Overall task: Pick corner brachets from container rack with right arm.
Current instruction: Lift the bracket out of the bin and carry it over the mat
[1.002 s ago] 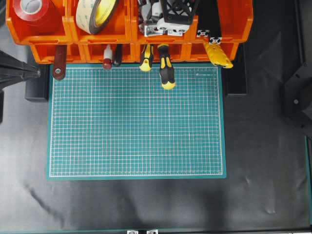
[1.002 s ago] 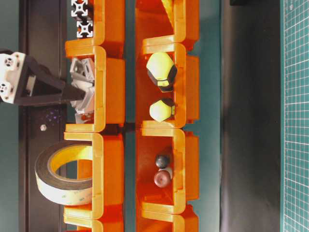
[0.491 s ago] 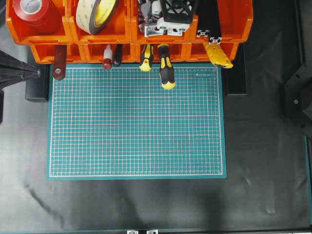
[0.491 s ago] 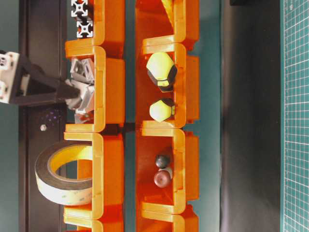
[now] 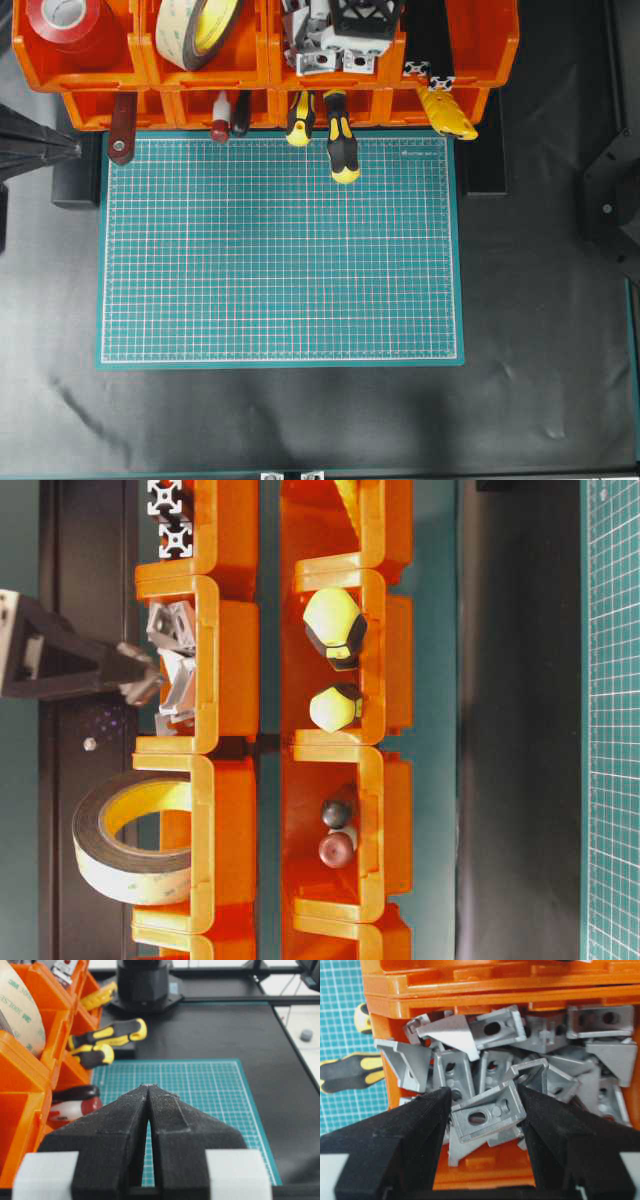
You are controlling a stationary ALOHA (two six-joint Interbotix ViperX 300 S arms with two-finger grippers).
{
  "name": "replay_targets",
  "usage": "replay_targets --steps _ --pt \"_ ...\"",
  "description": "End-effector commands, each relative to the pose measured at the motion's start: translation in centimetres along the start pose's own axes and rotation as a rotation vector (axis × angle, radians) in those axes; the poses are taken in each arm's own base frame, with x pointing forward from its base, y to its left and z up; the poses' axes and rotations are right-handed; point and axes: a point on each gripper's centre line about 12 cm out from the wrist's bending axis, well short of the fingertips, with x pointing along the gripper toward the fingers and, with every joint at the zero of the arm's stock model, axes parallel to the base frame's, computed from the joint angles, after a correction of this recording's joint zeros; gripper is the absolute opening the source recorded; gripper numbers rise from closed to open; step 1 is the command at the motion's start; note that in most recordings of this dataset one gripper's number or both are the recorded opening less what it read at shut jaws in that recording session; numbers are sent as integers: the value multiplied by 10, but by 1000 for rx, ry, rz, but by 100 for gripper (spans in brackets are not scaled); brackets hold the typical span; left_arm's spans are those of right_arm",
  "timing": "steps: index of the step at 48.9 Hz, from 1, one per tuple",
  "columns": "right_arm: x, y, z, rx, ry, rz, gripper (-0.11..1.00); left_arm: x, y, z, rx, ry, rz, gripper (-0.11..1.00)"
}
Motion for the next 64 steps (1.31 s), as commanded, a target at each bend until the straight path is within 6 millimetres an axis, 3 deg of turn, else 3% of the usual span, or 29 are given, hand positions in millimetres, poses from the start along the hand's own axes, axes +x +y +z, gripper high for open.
replay_targets --steps 1,8,19,28,37,44,53,64 --pt "-29 3 0 -1 -52 -23 44 -2 0 13 1 -35 0 0" --pt "-49 14 -1 -1 -67 -23 44 -4 0 14 1 -37 1 0" --pt "-77 50 -12 -40 -76 2 44 -7 -3 15 3 -31 -17 0" --pt "-107 83 -31 -76 -138 21 44 -9 -14 16 11 -33 -71 0" --pt "-116 118 -51 -102 -168 52 44 -11 -14 16 10 -28 -75 0" --pt "-114 145 -65 -108 -216 83 44 -13 -14 19 12 -42 -75 0" --pt "-92 183 -86 -117 -297 141 44 -19 -14 25 10 -71 -75 0" --pt "-31 226 -103 -144 -369 212 44 -24 -13 28 10 -90 -75 0"
